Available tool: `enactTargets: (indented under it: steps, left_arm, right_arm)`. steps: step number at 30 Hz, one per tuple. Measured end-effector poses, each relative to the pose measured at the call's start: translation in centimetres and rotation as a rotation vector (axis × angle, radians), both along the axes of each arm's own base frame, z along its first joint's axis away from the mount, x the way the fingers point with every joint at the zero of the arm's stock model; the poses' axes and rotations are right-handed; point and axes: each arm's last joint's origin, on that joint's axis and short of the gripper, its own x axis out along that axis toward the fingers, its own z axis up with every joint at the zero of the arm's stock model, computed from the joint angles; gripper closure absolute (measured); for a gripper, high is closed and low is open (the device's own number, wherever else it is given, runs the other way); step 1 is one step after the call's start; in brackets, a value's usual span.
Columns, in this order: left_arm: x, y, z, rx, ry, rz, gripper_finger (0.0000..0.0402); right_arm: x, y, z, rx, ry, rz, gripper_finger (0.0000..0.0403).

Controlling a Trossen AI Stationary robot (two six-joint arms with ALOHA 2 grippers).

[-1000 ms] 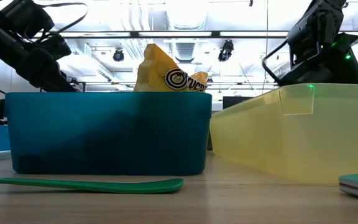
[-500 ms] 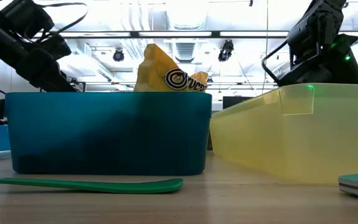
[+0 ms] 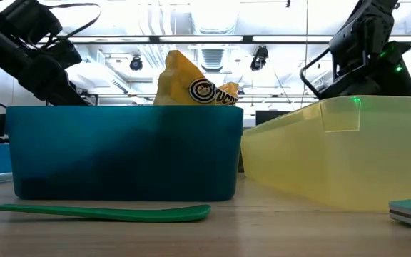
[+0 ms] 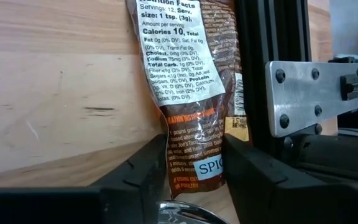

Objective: Pick & Place Food Item
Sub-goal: Put the orange spice bag into the black bin

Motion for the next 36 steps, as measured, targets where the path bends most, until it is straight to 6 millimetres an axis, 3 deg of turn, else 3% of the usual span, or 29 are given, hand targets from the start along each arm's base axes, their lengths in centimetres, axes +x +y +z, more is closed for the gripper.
enactTargets:
  steps: [18, 36]
  left_arm:
    - [0.0, 0.0, 0.0, 0.0, 0.0, 0.0, 0.0066]
    - [0.0, 0.0, 0.0, 0.0, 0.0, 0.0, 0.0066]
  right_arm:
    - [0.8, 0.0, 0.5, -0.03, -0.028, 0.018, 0.0261]
    - [2.3, -0.2, 2.9, -0.12, -0.01, 0.061, 0.0261]
